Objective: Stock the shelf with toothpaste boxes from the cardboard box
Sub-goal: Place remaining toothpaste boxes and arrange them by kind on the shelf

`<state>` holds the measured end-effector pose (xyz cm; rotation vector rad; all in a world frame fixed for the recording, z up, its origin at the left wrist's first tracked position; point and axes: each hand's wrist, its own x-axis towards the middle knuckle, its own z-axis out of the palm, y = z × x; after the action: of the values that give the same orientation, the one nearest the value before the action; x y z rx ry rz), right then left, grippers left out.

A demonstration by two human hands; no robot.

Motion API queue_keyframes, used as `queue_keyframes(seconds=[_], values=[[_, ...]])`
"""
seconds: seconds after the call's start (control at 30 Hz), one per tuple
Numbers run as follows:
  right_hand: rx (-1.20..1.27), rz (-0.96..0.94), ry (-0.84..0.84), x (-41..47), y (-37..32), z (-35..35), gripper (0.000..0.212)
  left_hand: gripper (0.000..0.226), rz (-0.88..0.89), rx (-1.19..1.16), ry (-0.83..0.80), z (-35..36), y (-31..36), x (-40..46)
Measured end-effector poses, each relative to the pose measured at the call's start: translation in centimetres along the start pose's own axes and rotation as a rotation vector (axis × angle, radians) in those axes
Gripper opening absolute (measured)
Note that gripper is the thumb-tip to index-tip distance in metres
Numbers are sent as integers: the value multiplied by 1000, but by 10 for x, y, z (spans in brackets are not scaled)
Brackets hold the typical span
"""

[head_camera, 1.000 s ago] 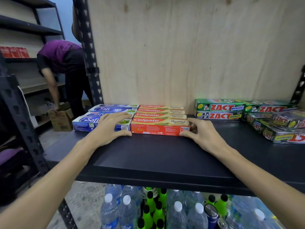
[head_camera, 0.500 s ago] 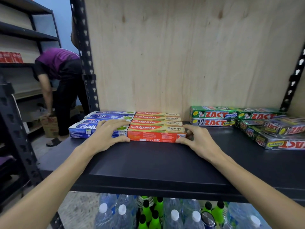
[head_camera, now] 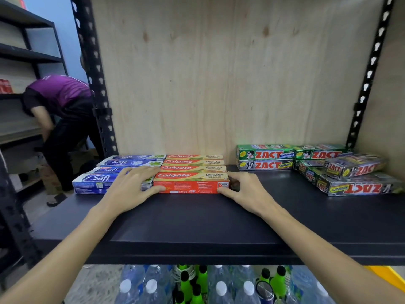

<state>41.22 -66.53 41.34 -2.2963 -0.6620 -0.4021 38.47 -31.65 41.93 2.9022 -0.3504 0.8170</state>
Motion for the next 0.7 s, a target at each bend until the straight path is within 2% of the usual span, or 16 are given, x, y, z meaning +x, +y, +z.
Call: queue_keyframes(seconds=[0.13,0.27,0.6,0.7], values=[[-33,-2,-16,5,7,4,49,96,-3,-9,-25,0,-1,0],[-65,-1,-32,6,7,4,42,102,-25,0,-46,1,-2,0],[-6,4,-51,2,0,0,40,91,-45,13,-35,-3,4,-3],[87,60,-16,-3,-2,-2,37,84,-10,58,55,-7,13,-6]])
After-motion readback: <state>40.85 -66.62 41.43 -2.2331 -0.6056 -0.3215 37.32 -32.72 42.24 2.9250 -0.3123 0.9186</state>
